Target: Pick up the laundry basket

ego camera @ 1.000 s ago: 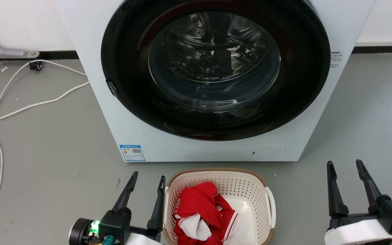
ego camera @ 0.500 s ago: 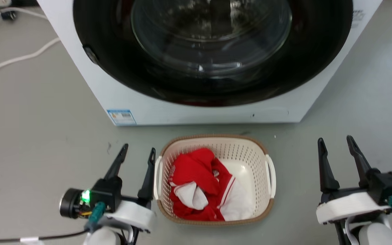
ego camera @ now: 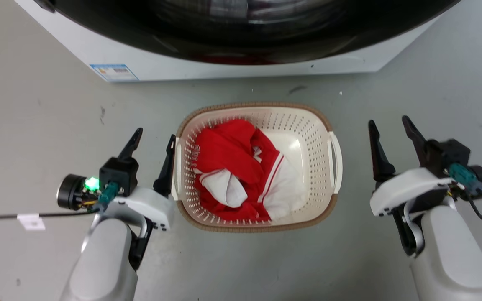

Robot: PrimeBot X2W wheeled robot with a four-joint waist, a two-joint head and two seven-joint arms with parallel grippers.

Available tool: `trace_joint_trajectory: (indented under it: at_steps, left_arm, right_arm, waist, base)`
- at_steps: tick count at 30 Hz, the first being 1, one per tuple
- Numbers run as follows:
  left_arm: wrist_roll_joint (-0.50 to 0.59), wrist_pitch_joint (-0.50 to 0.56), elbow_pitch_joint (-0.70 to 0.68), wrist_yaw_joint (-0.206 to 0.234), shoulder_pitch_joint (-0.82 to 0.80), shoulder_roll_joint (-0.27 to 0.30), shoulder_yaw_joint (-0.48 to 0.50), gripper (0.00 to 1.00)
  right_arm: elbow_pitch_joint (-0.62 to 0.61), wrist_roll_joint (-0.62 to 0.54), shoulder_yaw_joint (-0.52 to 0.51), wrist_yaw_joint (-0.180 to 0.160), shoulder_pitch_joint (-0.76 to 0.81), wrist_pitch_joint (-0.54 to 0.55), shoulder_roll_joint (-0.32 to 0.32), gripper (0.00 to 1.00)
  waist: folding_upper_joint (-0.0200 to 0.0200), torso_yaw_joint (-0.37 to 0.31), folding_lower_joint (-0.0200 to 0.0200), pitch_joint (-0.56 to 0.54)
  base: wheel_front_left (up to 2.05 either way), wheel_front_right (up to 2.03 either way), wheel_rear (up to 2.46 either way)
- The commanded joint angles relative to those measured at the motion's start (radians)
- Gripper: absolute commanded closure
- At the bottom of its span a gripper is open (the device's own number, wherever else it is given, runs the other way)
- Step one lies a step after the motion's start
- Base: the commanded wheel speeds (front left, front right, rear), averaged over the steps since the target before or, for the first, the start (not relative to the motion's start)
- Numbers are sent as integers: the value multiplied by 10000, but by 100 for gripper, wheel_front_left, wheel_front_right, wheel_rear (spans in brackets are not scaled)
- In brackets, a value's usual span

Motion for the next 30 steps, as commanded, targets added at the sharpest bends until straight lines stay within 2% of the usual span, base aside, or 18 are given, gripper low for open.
trace_joint_trajectory:
  at_steps: [1, 12, 21, 30]
  left_arm:
    - [-21, -22, 410, -34, -405, 109, -53, 0]
    - [-343, -24, 3735, -114, -2982, 596, -736, 0]
    - [-1490, 759, 5849, -123, -4581, 803, -2750, 0]
    - [-2742, 1448, 6539, -125, -5470, 1102, -4405, 0]
  right_arm:
    - [374, 47, 90, -3, -452, 60, 6, 0]
    - [3539, 550, 957, -5, -2784, 843, 4, 0]
    - [5817, 866, 1450, -3, -4559, 1602, 7, 0]
    - [7443, 1222, 1758, -5, -5688, 2382, 4, 0]
  waist:
    - [0, -75, -2, 632]
    - [0, -64, -2, 2050]
    - [0, -24, -2, 2871]
    - [0, 57, -2, 3291]
  base:
    - [0, 0, 0]
    - [0, 0, 0]
    - [0, 0, 0]
    - [0, 0, 0]
